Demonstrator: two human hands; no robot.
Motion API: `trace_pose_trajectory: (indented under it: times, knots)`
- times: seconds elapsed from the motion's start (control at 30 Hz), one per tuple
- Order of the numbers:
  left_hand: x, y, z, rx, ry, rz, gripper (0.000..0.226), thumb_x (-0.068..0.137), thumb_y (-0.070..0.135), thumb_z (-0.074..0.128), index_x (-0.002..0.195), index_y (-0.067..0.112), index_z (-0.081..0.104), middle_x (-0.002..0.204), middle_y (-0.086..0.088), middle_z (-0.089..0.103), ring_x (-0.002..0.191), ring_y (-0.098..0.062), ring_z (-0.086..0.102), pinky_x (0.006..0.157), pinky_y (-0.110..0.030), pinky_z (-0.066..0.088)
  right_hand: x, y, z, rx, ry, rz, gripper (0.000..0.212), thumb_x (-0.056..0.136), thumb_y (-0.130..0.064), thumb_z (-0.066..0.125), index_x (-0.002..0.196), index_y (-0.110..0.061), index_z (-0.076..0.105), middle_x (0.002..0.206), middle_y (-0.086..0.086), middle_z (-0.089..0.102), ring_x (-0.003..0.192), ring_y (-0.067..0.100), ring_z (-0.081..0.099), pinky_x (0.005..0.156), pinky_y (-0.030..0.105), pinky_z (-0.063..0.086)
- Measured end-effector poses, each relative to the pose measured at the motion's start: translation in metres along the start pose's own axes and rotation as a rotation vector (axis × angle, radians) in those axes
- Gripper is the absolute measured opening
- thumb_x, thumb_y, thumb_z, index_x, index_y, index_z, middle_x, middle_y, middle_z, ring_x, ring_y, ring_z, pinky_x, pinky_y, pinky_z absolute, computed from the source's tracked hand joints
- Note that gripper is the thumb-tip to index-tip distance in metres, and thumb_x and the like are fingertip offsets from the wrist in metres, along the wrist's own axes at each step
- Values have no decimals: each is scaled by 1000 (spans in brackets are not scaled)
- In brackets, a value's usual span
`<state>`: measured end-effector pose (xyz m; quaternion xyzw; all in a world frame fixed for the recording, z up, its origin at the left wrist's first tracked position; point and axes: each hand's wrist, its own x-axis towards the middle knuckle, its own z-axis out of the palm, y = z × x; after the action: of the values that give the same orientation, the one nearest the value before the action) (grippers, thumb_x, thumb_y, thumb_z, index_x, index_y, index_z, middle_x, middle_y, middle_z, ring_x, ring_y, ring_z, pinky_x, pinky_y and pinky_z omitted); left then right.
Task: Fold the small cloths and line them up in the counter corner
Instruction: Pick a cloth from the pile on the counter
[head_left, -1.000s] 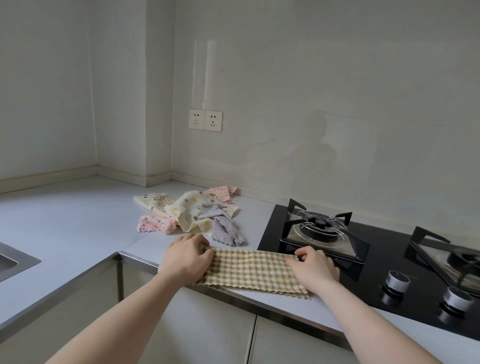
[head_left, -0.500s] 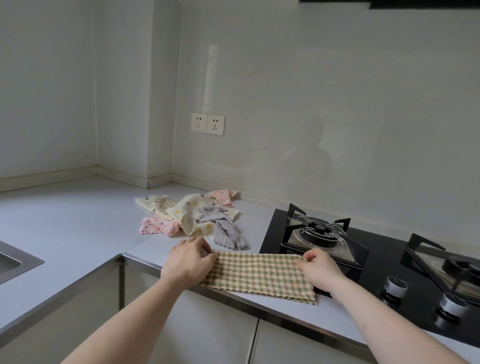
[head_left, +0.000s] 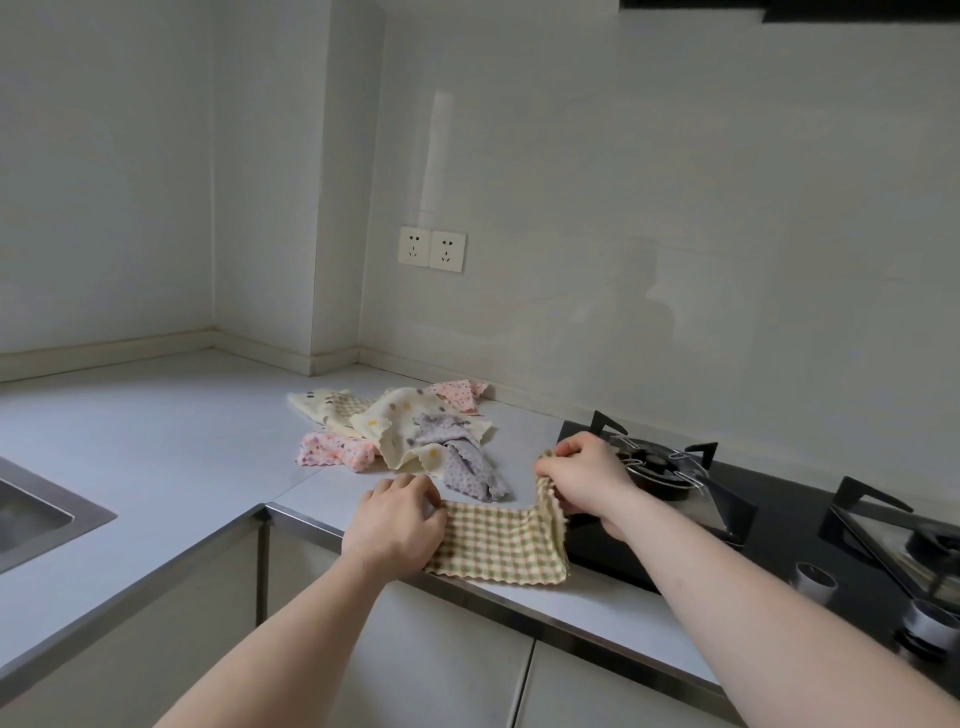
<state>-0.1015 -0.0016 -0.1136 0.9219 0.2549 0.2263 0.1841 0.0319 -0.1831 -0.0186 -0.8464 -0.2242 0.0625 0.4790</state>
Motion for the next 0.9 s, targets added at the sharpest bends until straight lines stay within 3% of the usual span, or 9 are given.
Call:
trace_pose_trajectory:
  times: [0.1, 0.3, 0.4, 0.47, 0.6, 0.67, 0.77, 0.9]
  knots:
    - [1, -1, 1, -3, -6, 3, 23, 96, 39, 43, 113, 32, 58, 134, 6, 57, 124, -21, 47, 105, -36, 36, -5, -9, 23, 14, -55, -3, 20, 84, -20, 75, 98, -18, 61, 100, 1, 61, 81, 21, 69, 71, 43, 65]
    - [2, 0, -1, -31, -9, -4, 28, 97, 31, 40, 115, 32, 62, 134, 6, 58, 125, -23, 47, 105, -37, 36, -10, -10, 61, -53, -119, -28, 23, 88, -21, 72, 106, -20, 58, 110, -1, 60, 70, 16, 71, 65, 36, 65]
    - [3, -2, -2, -58, -7, -23, 28, 97, 30, 39, 110, 30, 65, 130, 5, 62, 122, -25, 50, 101, -38, 37, -12, -7, 72, -89, -154, -39, 23, 89, -25, 71, 106, -22, 56, 113, -3, 61, 59, 15, 73, 52, 24, 56]
    - [3, -2, -3, -69, -1, -38, 27, 97, 30, 39, 105, 29, 64, 126, 4, 64, 119, -25, 51, 97, -38, 38, -14, -6, 77, -76, -198, -23, 26, 88, -25, 71, 108, -21, 55, 108, 0, 67, 56, 13, 73, 51, 23, 55]
    - [2, 3, -5, -99, 10, -77, 25, 98, 38, 39, 98, 29, 62, 118, 0, 67, 112, -24, 51, 93, -37, 38, -14, -2, 76, 55, -221, -4, 19, 90, -16, 70, 104, -16, 59, 95, 8, 74, 69, 16, 77, 63, 35, 65]
    - [3, 3, -5, -102, 5, -87, 33, 95, 52, 40, 101, 31, 64, 119, 2, 66, 112, -22, 52, 95, -38, 40, -11, 2, 68, 76, -120, -66, 11, 92, -15, 69, 99, -18, 61, 93, 5, 74, 69, 17, 76, 66, 38, 65]
    - [5, 1, -3, -69, -48, -72, 46, 87, 66, 41, 111, 36, 66, 129, 6, 61, 122, -20, 49, 103, -39, 38, -6, 15, 49, -125, 42, -181, 11, 88, -21, 70, 92, -26, 60, 96, -8, 69, 87, 15, 69, 78, 34, 57]
    - [9, 2, -5, -32, -93, -70, 42, 85, 62, 50, 117, 40, 65, 141, 7, 55, 130, -22, 44, 109, -41, 32, -5, 40, 35, -254, -55, -92, 36, 86, -36, 74, 116, -25, 58, 109, -9, 65, 102, 12, 62, 88, 30, 49]
